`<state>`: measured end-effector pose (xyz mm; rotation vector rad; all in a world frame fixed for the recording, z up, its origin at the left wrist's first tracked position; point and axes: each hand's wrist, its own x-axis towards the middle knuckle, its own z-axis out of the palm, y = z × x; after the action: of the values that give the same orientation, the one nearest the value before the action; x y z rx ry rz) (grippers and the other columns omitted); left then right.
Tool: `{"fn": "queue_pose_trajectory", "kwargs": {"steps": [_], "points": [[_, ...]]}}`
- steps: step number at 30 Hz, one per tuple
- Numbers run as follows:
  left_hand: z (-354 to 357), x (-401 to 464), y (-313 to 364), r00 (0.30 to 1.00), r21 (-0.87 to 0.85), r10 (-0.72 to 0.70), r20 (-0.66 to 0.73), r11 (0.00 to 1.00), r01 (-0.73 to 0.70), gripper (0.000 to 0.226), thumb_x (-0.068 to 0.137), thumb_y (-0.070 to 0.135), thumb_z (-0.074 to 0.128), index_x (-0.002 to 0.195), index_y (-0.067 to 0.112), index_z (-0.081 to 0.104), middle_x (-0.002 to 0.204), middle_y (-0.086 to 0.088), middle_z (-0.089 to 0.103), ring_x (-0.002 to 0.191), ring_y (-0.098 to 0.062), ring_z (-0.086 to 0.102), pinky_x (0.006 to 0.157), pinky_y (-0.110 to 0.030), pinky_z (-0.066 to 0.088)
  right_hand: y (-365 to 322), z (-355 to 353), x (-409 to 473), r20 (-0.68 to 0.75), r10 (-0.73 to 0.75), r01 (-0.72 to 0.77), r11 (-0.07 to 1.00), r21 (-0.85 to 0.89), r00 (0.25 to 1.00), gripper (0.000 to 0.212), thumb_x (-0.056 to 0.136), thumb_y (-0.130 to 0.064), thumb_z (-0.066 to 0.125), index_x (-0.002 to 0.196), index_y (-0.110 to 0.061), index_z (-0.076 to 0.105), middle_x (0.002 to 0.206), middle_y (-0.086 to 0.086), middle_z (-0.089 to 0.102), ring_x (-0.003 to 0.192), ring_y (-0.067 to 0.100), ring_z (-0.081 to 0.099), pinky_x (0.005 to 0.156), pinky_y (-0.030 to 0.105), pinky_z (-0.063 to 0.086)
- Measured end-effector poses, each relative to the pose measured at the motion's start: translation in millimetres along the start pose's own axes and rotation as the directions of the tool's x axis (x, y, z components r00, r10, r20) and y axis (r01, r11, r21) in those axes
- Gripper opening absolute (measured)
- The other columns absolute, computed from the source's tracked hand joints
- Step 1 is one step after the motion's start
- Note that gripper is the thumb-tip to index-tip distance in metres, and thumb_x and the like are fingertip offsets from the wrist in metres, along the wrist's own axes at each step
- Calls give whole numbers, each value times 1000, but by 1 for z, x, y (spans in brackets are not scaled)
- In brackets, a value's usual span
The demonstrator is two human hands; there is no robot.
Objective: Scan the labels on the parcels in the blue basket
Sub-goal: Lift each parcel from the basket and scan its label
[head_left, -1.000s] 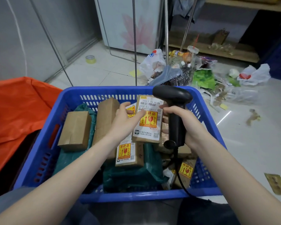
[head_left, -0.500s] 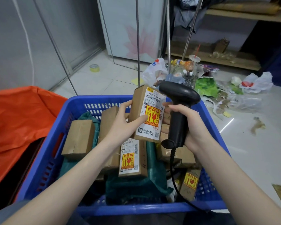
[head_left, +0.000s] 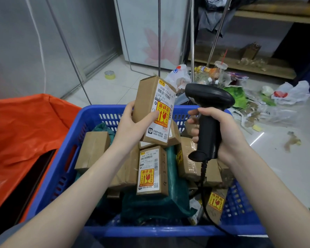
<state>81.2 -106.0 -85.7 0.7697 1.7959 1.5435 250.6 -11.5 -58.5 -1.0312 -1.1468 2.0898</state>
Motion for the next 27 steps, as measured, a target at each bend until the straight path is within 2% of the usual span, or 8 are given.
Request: {"fn": "queue_pose_trajectory", "kwargs": {"steps": [4, 9, 14, 27], "points": [[-2, 2, 0, 1000, 8, 13, -17, 1000, -13, 56, 80, 37, 70, 129, 28, 46, 113, 1, 68, 86, -12, 72, 69, -30, 60, -4, -3, -1, 25, 52, -51, 998, -24, 998, 18, 85, -24, 58, 85, -6, 64, 71, 5, 58, 48, 14, 48, 41, 22, 42], [0, 3, -2, 998, 39, 43, -36, 998, -41, 52, 80, 39, 69, 127, 30, 48, 110, 3, 68, 85, -8, 72, 64, -22, 58, -5, -3, -1, 41, 118, -116, 992, -45, 992, 19, 87, -26, 59, 78, -9, 59, 65, 3, 55, 47, 13, 45, 40, 21, 41], [1, 4, -4, 998, 69, 46, -38, 997, -43, 57, 80, 41, 69, 130, 30, 46, 112, 2, 67, 87, -9, 71, 63, -23, 59, -5, -4, -2, 46, 184, -182, 982, -45, 982, 22, 87, -27, 59, 74, -10, 54, 64, 3, 52, 47, 12, 45, 40, 19, 41], [2, 3, -6, 997, 115, 49, -60, 992, -42, 54, 78, 43, 70, 125, 34, 46, 110, 5, 67, 84, -6, 70, 60, -18, 57, -8, -3, -6, -18, 174, -175, 982, -68, 985, 21, 85, -22, 62, 72, -9, 53, 61, 3, 53, 46, 13, 44, 39, 19, 41]]}}
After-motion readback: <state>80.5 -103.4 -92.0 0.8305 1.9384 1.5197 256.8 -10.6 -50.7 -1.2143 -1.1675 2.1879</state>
